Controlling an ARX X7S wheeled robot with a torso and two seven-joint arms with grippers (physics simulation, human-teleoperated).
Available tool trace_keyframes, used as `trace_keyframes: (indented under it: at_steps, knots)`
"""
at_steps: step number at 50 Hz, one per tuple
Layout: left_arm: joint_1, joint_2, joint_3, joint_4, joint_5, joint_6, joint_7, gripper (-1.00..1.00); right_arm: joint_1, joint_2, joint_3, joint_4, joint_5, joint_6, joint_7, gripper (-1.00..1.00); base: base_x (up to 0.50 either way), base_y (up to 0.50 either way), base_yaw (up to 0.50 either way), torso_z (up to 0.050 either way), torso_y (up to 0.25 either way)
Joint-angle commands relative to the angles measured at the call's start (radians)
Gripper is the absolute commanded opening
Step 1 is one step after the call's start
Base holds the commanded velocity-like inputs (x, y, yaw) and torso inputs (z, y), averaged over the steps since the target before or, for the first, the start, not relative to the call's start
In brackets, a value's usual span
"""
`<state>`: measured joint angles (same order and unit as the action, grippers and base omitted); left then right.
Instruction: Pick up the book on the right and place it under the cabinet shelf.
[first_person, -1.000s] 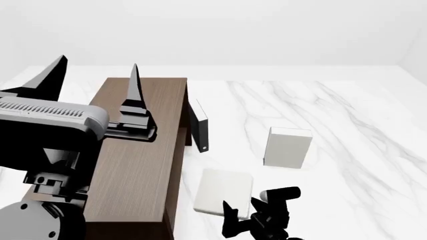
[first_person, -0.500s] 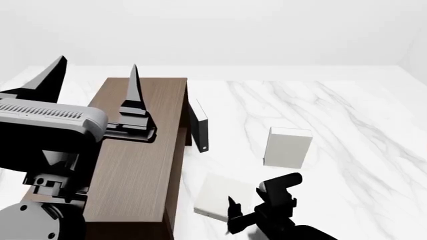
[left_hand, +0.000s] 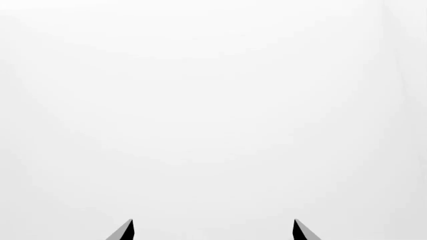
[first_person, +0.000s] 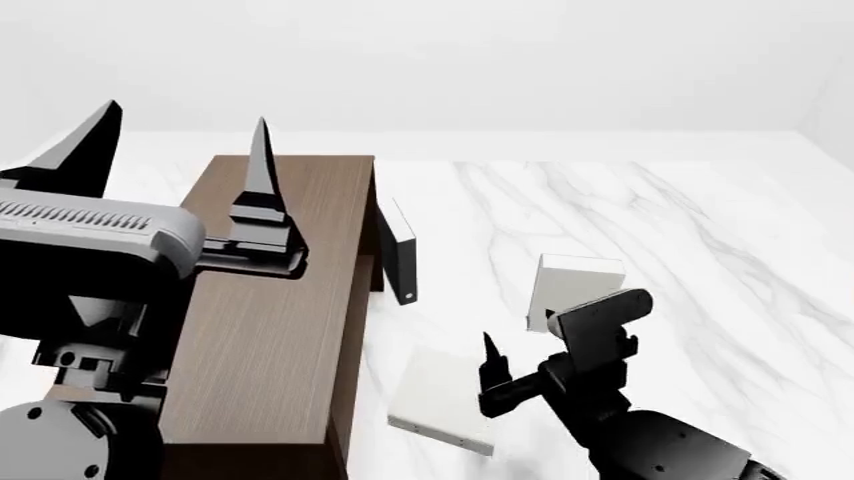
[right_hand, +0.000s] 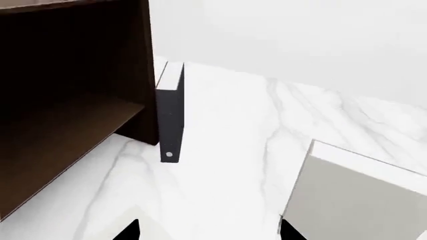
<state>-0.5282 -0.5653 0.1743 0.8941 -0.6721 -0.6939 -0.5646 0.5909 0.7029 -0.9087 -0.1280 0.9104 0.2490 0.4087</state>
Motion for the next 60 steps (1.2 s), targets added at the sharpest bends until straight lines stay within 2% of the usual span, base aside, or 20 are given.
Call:
trace_keyframes:
  at_steps: [1, 20, 43, 60]
  knots:
    - [-0.028, 0.001, -0.011, 0.013, -0.034, -0.021, -0.017, 1.00, -0.076, 0.101, 0.040, -0.178, -0.055, -0.084, 0.128, 1.00, 0.00, 0.00, 0.00, 0.000, 0.000]
    - [-0.226, -0.034, -0.086, 0.143, -0.334, -0.197, -0.202, 1.00, -0.257, 0.163, 0.082, -0.190, -0.107, -0.270, 0.192, 1.00, 0.00, 0.00, 0.00, 0.000, -0.030]
    - [-0.217, -0.108, -0.036, 0.144, -0.359, -0.109, -0.257, 1.00, -0.231, 0.132, 0.072, -0.148, -0.167, -0.249, 0.208, 1.00, 0.00, 0.00, 0.00, 0.000, -0.100]
    - [-0.229, -0.148, -0.017, 0.135, -0.382, -0.070, -0.282, 1.00, -0.183, 0.035, 0.024, 0.043, -0.277, -0.227, 0.169, 1.00, 0.00, 0.00, 0.00, 0.000, -0.110]
